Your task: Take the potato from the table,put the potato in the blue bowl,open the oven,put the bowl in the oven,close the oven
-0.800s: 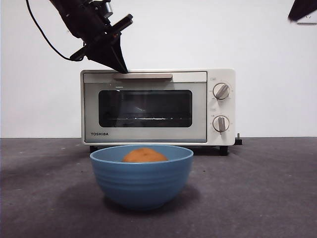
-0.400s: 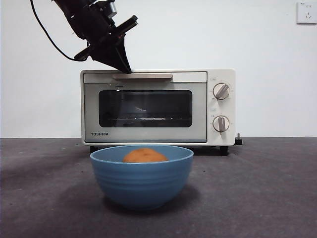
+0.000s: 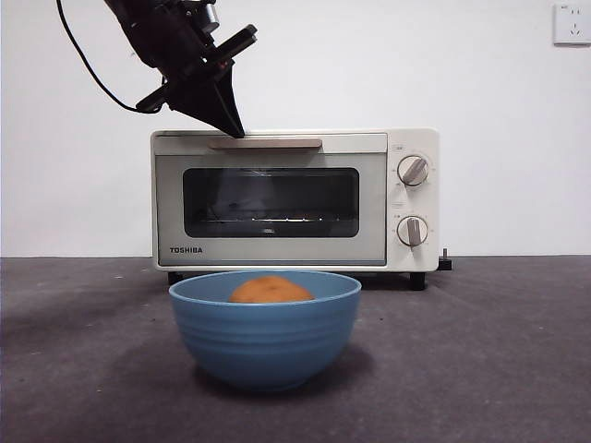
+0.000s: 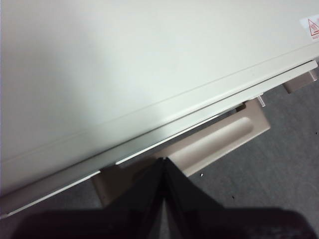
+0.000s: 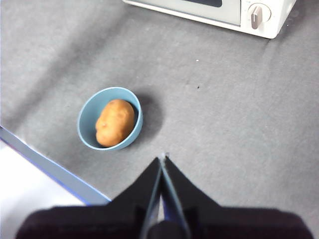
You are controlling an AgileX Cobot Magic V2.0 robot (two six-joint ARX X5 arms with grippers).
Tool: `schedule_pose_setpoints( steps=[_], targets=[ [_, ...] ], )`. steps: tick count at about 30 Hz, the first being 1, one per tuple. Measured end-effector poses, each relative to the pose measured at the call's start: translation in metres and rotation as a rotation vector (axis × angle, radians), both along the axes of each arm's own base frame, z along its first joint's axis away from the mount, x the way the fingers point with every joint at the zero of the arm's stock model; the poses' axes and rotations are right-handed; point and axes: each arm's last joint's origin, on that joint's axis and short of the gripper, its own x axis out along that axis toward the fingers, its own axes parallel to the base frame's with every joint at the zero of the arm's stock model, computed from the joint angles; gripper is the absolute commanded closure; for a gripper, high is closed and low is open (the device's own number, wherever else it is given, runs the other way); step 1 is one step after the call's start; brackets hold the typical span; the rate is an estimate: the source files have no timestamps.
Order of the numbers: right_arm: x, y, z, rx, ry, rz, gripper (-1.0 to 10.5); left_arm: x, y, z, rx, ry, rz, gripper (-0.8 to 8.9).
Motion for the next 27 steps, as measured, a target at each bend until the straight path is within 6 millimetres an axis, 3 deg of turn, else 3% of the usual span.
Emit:
schedule_pose_setpoints(
  steps=[16,22,27],
  targets=[
    [-0.059,-0.016,0.004,0.043,-0.048,-0.145,9.5,-0.013,-0.023,0.000,0.088,0.003,-0.007,8.20],
    [-0.070,-0.020,0.002,0.047,-0.051,-0.171,9.5,-0.015,-0.023,-0.001,0.089,-0.010,0.002,8.20],
    [-0.071,-0.020,0.002,0.053,-0.051,-0.177,9.5,-0.031,-0.017,-0.008,0.080,-0.047,0.017,8.20]
  ],
)
